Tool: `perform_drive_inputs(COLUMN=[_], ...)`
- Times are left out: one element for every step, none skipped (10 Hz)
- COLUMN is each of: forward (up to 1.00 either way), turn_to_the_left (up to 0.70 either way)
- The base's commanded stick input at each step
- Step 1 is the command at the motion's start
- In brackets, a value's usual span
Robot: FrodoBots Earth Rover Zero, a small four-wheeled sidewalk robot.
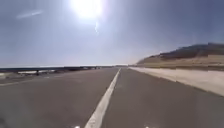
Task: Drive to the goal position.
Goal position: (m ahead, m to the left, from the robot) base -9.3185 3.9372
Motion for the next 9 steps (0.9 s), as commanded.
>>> perform_drive_inputs(forward=[1.00, 1.00, 1.00, 1.00, 1.00, 1.00, 1.00, 1.00, 1.00], turn_to_the_left=[0.00, 0.00, 0.00, 0.00, 0.00, 0.00, 0.00, 0.00, 0.00])
